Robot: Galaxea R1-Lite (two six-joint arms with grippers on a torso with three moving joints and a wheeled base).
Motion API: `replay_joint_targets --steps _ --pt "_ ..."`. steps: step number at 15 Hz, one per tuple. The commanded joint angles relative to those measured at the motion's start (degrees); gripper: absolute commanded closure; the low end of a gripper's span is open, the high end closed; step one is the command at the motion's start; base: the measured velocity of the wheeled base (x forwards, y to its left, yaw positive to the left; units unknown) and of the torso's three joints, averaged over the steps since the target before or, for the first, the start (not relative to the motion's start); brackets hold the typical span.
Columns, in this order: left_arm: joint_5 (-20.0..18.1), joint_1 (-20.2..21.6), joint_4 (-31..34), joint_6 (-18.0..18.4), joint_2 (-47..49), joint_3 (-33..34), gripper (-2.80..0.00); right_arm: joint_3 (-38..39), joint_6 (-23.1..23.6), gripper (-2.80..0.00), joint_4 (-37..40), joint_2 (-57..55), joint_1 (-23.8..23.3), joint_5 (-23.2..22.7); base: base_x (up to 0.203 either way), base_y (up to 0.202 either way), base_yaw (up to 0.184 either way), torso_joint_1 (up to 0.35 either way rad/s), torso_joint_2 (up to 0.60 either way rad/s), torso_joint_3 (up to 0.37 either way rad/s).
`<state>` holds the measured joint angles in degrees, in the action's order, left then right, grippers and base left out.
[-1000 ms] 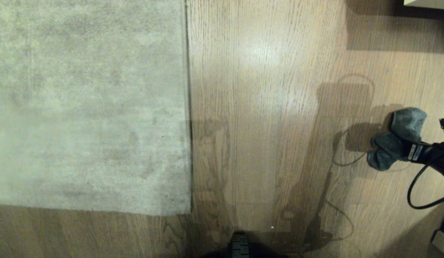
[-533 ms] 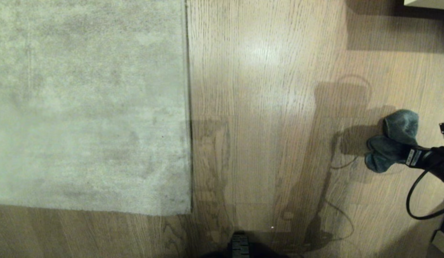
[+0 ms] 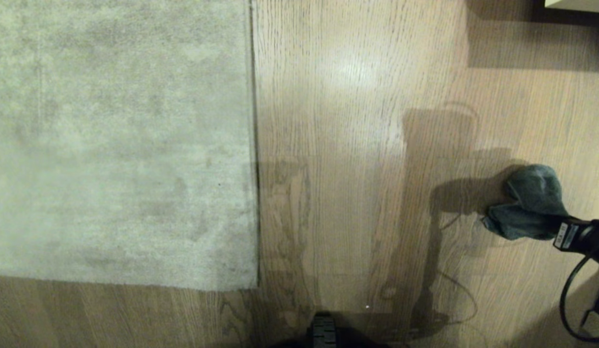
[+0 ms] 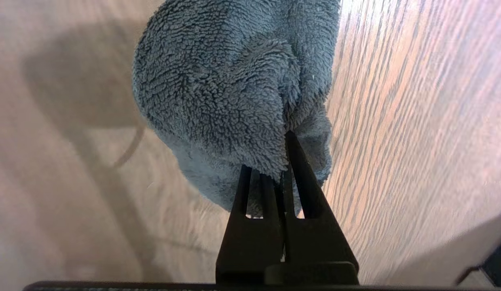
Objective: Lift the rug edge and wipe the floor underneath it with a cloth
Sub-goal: Pick up the rag
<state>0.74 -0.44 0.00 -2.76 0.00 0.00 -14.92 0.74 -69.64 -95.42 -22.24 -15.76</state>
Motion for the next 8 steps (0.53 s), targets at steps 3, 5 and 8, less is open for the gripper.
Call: replay_joint_targets --steps 3,5,8 --pt "0.05 0.00 0.00 -0.06 0.00 0.00 0.00 4.46 -0.15 0.00 0.39 10.15 0.18 -0.09 0.000 0.000 0.000 0.000 0.00 0.000" --pt "0.05 0.00 0.00 -0.06 0.00 0.00 0.00 6.36 -0.20 0.00 1.08 14.54 0.18 -0.06 0.000 0.000 0.000 0.000 0.00 0.000" --pt "0.05 0.00 0.00 -0.06 0.00 0.00 0.00 9.58 -0.15 0.00 4.24 22.49 0.16 0.15 0.000 0.000 0.000 0.000 0.00 0.000"
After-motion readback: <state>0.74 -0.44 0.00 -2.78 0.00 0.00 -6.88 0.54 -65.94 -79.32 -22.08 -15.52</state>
